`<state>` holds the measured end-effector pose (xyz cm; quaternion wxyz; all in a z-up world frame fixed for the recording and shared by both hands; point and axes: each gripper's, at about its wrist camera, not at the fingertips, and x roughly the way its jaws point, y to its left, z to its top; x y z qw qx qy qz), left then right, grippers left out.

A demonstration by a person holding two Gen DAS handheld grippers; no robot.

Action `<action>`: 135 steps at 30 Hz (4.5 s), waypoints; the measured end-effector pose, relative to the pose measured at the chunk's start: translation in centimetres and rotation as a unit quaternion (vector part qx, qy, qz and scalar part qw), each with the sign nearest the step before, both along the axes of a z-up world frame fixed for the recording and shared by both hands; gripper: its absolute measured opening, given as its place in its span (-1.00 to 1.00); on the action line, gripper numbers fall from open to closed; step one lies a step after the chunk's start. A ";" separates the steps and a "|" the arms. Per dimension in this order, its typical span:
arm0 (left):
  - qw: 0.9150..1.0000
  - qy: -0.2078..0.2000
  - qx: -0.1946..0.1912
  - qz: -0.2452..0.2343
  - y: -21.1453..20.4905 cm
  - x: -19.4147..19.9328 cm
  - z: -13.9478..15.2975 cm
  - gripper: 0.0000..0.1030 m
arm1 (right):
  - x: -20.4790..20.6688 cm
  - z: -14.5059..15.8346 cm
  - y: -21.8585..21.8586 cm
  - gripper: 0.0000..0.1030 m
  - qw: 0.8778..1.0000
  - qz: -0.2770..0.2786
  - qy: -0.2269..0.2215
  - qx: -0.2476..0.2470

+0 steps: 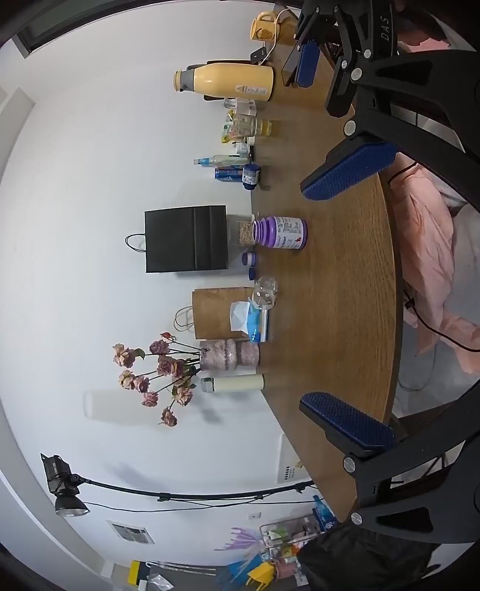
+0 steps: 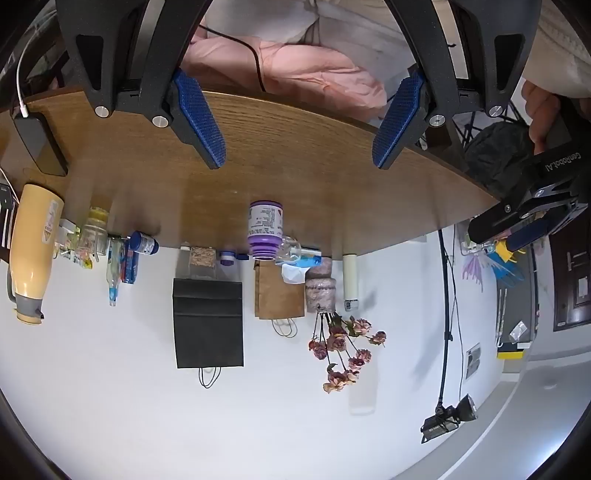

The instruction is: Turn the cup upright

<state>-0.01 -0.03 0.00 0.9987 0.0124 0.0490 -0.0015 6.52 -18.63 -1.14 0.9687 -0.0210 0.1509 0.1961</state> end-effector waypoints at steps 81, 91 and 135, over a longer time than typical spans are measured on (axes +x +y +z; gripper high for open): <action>1.000 0.008 0.002 -0.003 0.3 0.1 0.0 1.00 | 0.2 -0.6 0.5 0.67 1.000 0.001 -0.002 -0.005; 1.000 0.017 0.003 -0.005 0.5 0.4 0.2 1.00 | 0.4 -0.5 0.4 0.67 1.000 0.001 0.000 -0.007; 0.893 0.449 -0.007 -0.004 0.4 61.9 -3.5 0.26 | 49.4 4.0 1.5 0.47 0.976 0.056 0.208 -0.016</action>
